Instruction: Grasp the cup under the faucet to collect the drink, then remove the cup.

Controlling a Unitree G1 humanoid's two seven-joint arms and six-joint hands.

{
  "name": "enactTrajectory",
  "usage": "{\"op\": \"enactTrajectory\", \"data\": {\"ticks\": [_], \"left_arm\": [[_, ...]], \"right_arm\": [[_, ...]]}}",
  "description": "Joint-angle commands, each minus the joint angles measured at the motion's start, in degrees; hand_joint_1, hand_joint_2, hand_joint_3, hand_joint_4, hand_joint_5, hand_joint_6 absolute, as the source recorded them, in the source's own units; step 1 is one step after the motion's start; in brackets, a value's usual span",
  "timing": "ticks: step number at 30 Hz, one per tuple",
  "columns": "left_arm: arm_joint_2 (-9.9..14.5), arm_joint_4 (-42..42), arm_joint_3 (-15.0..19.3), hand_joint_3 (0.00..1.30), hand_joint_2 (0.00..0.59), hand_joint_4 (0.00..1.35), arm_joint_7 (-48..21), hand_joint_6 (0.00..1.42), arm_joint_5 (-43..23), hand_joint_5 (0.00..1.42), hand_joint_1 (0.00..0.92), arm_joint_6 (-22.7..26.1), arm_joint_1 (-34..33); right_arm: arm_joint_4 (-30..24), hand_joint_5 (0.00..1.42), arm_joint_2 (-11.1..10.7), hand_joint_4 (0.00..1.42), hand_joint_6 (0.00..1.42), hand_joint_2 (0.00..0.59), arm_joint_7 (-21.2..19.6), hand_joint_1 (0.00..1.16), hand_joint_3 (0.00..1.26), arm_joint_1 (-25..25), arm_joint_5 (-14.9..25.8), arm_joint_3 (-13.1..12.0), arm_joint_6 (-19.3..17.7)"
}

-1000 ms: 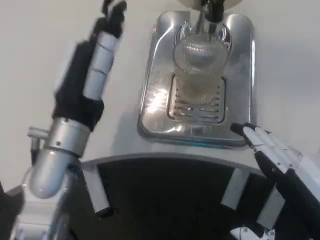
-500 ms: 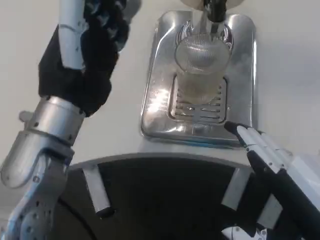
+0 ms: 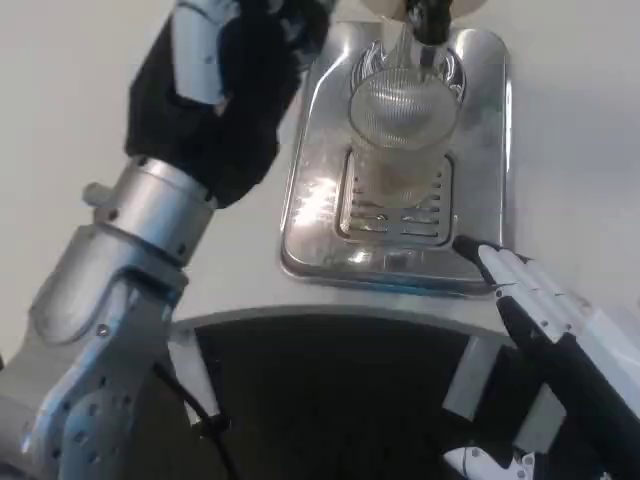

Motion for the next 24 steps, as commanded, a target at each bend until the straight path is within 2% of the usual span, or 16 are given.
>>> {"op": "enactTrajectory", "data": {"ticks": [1,12,16,21,24], "left_arm": [[-0.83,1.38,-2.56,0.0,0.224,0.0,-1.54,0.0,1.54,0.0,0.0,0.48,-1.6],[-2.47,1.24,-5.82,0.0,0.218,0.0,-3.43,0.0,2.44,0.0,0.0,1.35,-1.99],[-2.34,0.8,-6.65,0.0,0.218,0.0,-4.09,0.0,2.8,0.0,0.0,1.85,-2.22],[-1.09,0.64,-8.1,0.0,0.218,0.0,-4.93,0.0,5.22,0.0,0.0,1.44,-2.44],[1.08,0.71,-9.43,0.0,0.221,0.0,-6.39,0.0,8.76,0.0,0.0,0.71,-3.16]], "right_arm": [[0.47,0.0,0.36,0.0,0.06,0.319,-1.05,0.61,0.0,1.2,-0.22,0.34,0.51],[-1.27,0.0,1.62,0.0,0.06,0.324,-1.14,0.6,0.0,2.94,-2.09,2.49,1.16],[-1.51,0.0,1.85,0.0,0.06,0.324,-0.94,0.59,0.0,3.03,-2.37,2.89,1.01],[-1.51,0.0,2.17,0.0,0.06,0.324,-0.07,0.59,0.0,1.7,-2.63,3.33,1.49],[-1.51,0.0,2.39,0.0,0.06,0.325,0.31,0.59,0.0,0.83,-2.73,3.63,2.18]]}}
